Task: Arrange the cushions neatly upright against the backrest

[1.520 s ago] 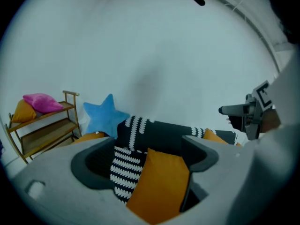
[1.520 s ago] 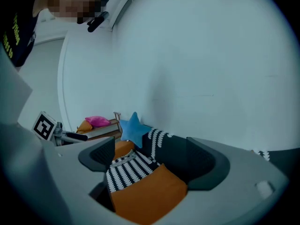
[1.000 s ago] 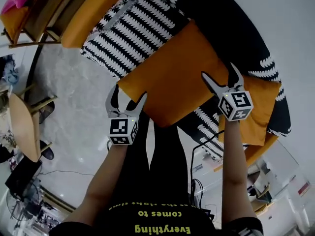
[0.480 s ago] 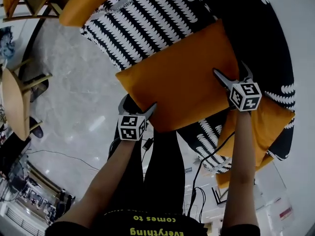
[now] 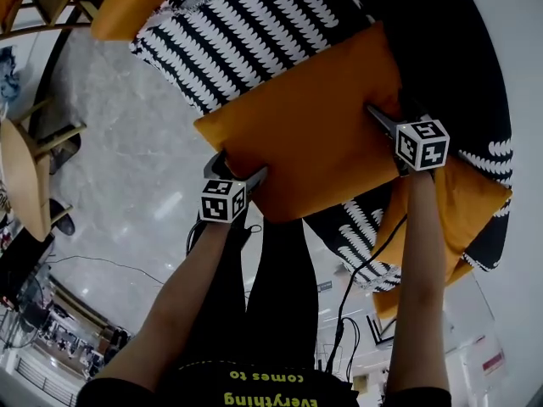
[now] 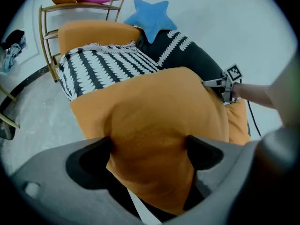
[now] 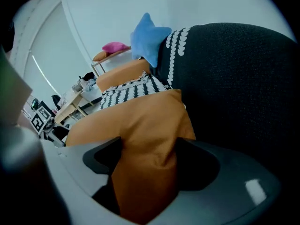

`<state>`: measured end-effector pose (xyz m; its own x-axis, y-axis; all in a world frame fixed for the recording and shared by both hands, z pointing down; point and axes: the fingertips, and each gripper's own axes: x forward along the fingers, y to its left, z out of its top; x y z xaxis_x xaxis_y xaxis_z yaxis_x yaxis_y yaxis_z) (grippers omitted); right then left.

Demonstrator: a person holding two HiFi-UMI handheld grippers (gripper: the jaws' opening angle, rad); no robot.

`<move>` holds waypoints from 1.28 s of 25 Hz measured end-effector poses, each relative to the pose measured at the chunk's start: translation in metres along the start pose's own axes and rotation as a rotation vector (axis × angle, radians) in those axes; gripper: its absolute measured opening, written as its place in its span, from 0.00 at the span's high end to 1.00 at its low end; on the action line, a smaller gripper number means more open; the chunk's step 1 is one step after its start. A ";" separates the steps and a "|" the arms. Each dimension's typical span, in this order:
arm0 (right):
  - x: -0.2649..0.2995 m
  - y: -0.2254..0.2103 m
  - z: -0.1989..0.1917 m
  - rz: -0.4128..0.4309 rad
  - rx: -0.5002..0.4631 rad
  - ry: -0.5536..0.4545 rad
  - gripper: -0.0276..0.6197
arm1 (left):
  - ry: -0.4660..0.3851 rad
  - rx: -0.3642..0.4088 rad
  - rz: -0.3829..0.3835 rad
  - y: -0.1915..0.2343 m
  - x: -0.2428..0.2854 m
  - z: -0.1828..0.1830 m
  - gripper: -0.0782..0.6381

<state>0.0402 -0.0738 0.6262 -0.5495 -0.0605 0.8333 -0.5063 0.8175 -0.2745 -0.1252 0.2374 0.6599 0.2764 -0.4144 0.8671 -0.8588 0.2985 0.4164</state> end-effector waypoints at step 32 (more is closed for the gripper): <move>-0.178 0.040 0.026 -0.197 0.399 -0.538 0.92 | -0.087 0.524 -0.020 -0.021 -0.071 0.179 0.84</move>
<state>0.1001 -0.0452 0.4543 -0.6227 -0.5458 0.5607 -0.7794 0.4955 -0.3834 -0.2042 0.1070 0.5408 0.2769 -0.4923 0.8252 -0.9604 -0.1702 0.2207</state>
